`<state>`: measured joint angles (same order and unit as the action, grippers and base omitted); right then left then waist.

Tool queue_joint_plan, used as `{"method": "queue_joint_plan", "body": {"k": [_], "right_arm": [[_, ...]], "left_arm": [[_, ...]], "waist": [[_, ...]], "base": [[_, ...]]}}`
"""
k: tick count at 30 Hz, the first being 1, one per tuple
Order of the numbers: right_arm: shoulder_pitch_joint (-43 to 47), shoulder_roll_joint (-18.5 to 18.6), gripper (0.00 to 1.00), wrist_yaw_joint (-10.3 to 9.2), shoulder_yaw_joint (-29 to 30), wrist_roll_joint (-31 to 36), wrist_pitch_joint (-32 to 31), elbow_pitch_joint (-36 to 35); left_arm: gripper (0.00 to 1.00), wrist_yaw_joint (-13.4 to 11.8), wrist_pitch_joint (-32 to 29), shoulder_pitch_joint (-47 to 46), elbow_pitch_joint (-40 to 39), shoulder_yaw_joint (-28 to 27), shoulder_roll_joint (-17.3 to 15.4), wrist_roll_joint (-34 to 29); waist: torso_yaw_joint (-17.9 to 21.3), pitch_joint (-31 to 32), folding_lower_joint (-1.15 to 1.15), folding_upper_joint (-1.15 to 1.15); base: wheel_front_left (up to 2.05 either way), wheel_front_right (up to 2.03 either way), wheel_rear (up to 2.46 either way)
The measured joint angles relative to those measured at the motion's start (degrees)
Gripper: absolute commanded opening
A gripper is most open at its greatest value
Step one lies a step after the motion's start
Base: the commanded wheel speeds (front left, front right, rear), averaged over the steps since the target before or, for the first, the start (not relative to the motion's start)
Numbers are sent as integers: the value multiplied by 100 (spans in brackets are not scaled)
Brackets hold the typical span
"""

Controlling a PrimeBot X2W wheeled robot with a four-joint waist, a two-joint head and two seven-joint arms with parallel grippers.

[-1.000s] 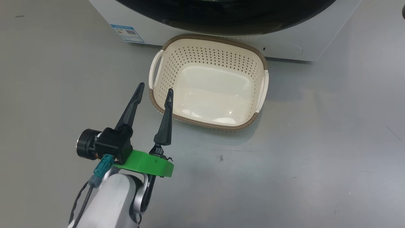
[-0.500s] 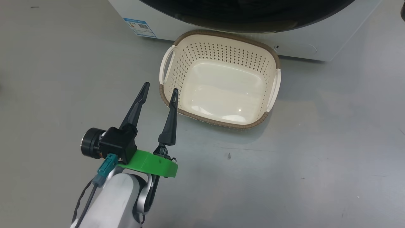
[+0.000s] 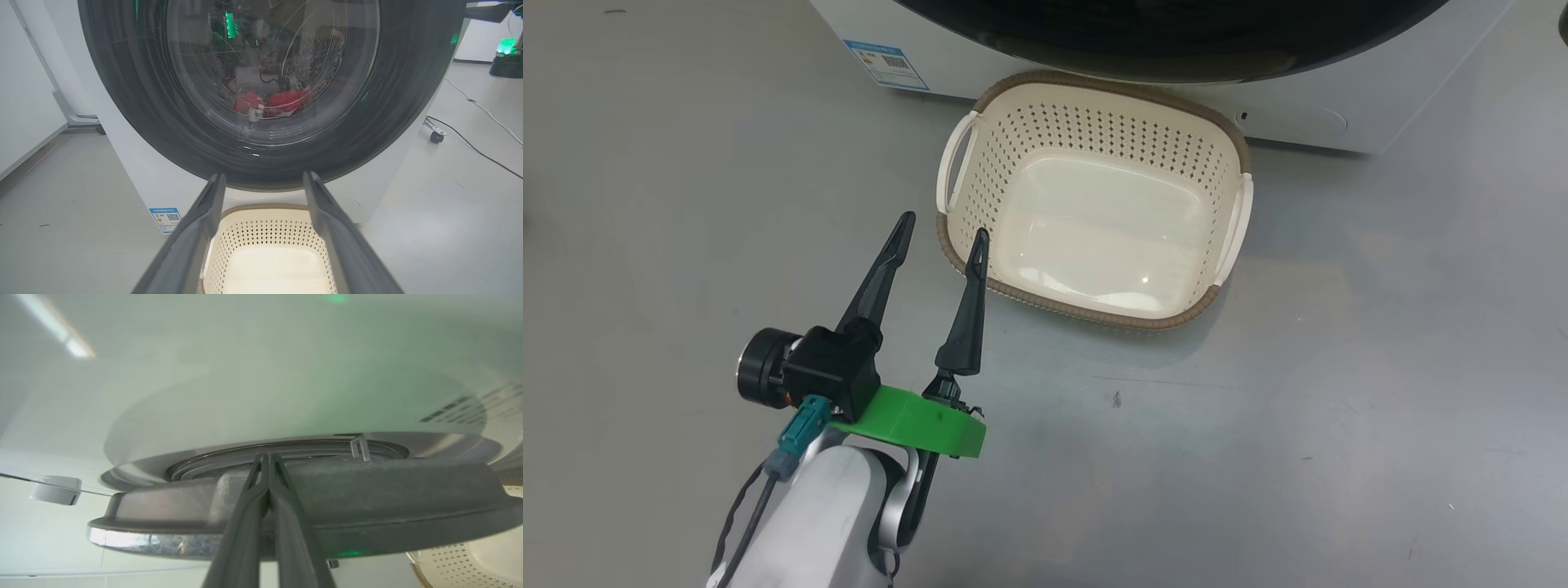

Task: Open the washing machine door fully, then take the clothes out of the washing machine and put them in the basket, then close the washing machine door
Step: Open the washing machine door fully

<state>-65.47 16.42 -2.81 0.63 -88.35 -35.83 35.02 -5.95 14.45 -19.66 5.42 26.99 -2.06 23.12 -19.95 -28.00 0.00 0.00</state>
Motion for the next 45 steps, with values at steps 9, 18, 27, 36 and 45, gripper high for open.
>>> {"method": "queue_joint_plan", "body": {"k": [9,18,27,36,45], "right_arm": [[-24,53,0,55,4,-302,-544,163],[39,-27,0,144,-59,-458,-994,292],[388,-133,0,378,-159,-597,-1389,392],[759,-324,0,530,-314,-650,-1670,468],[1200,-575,0,687,-448,-694,-1842,550]], "left_arm": [[100,-30,0,-68,41,5,5,-1],[100,-32,0,-69,131,-19,12,-4],[100,-40,0,-66,244,-69,12,-54],[100,-41,0,-57,358,-67,11,-114],[100,-57,0,0,527,-68,11,-165]], "waist": [[55,11,0,0],[178,99,0,0],[307,281,0,0],[414,504,0,0],[484,779,0,0]], "base": [[0,0,0],[0,0,0],[0,0,0],[0,0,0],[0,0,0]]}}
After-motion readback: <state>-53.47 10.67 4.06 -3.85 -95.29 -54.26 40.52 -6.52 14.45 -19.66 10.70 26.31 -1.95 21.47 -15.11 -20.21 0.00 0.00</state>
